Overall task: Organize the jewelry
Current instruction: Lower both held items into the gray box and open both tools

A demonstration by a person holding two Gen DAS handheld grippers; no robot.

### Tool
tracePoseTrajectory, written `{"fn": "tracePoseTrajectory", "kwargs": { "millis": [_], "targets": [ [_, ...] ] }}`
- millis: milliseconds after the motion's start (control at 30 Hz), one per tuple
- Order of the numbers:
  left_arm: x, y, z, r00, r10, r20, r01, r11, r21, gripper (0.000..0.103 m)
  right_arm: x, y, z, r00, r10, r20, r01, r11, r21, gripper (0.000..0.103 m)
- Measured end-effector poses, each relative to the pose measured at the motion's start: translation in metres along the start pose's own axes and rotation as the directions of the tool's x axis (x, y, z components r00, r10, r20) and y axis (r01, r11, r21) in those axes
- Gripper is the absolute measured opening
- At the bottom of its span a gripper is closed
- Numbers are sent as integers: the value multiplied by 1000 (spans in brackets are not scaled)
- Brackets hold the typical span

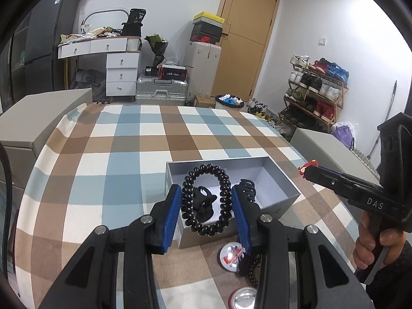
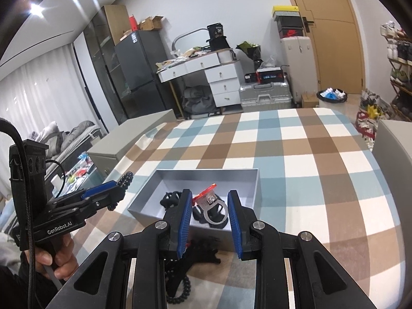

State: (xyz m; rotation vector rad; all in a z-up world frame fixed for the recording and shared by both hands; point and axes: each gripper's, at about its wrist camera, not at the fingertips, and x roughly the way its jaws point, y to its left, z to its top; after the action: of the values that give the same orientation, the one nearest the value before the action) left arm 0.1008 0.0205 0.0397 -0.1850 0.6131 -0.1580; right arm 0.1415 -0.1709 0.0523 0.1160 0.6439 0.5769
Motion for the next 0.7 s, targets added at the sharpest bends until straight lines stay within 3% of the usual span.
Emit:
{"fn": "tracePoseTrajectory", "kwargs": {
  "millis": [700],
  "targets": [
    [28,-3,4,998,3,-55,-3,1000,-1,34,26,-19,-3,998,6,-56,-3,999,42,28]
  ]
}}
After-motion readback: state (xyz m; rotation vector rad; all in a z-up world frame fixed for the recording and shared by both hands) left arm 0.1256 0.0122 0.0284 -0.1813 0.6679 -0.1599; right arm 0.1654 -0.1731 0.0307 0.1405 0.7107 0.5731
